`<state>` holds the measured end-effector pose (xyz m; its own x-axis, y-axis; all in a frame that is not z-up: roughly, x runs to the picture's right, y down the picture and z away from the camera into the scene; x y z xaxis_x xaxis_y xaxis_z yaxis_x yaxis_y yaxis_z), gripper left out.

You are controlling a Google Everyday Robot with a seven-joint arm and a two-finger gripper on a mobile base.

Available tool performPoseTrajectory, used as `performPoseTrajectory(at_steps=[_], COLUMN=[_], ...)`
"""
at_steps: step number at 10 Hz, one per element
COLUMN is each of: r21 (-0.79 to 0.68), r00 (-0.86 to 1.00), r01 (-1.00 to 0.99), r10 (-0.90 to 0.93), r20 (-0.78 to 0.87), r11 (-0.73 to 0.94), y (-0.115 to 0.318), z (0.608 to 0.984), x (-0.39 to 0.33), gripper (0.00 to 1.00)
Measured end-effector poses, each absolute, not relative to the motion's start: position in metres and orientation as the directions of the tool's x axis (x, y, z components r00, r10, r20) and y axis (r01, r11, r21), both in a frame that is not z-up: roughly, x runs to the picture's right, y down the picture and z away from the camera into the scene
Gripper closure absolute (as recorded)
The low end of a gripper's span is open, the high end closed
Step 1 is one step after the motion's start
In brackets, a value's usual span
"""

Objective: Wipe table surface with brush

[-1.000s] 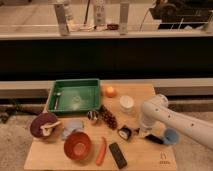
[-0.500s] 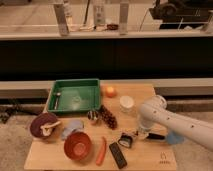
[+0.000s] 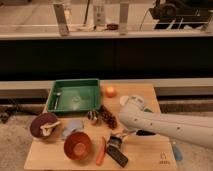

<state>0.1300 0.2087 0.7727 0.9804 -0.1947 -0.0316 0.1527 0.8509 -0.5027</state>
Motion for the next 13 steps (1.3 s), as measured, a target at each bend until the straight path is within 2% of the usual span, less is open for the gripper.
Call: performPoseTrajectory(at_steps=[4, 8, 13], r21=[-0.447, -0.385, -0.432], r00=[0.983, 0.982, 0.973], r01=[0.094, -0.054, -0.062], r10=[-0.154, -0.021, -0.043], r20=[-0.098, -0.187, -0.228], r11=[0.889, 0.921, 0.9], y=[0.199, 0.199, 0.249], z=[0.769, 0.756, 0.776], x=[0.172, 0.261, 0.282], gripper=[1.0, 1.0, 1.0])
